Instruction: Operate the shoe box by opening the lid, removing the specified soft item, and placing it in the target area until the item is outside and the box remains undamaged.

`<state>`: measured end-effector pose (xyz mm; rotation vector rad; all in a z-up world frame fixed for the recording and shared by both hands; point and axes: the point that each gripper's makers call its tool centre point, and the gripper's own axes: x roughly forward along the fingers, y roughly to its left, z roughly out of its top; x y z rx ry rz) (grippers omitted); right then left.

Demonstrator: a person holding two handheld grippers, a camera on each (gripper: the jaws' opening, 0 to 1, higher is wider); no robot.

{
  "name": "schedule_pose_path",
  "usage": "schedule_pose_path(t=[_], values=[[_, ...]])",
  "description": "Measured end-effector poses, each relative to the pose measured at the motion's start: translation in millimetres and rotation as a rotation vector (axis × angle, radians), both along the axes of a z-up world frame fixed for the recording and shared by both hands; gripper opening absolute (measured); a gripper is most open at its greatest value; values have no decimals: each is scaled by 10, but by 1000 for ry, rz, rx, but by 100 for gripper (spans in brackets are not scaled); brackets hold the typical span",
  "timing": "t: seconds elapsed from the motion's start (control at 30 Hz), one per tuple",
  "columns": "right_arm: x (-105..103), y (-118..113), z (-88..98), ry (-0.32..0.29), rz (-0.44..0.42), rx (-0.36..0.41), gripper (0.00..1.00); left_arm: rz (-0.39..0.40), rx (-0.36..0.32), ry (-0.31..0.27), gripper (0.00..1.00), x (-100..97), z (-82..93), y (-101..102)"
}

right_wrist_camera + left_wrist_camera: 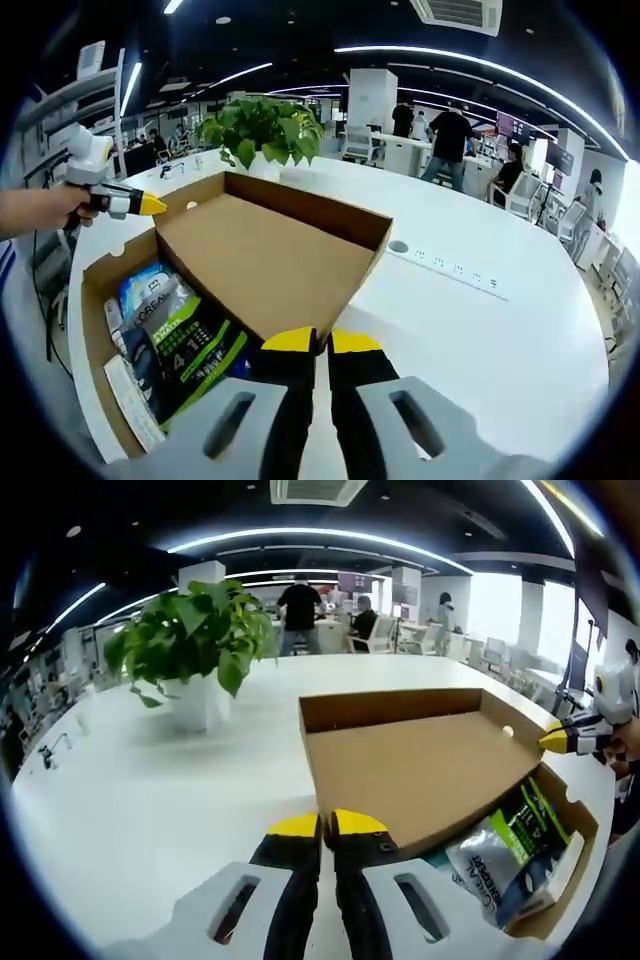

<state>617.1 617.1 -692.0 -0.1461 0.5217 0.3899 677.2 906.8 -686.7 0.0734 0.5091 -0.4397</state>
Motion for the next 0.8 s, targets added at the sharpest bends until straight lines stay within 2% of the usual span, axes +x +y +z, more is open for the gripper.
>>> schedule_pose_path(t=[0.7,0.8], values=[[75,-14,-57,28,-4,7,3,15,4,62,1,36,-124,-18],[77,-14,-61,32,-8,14,3,9,28,72,1,41,-142,-26]])
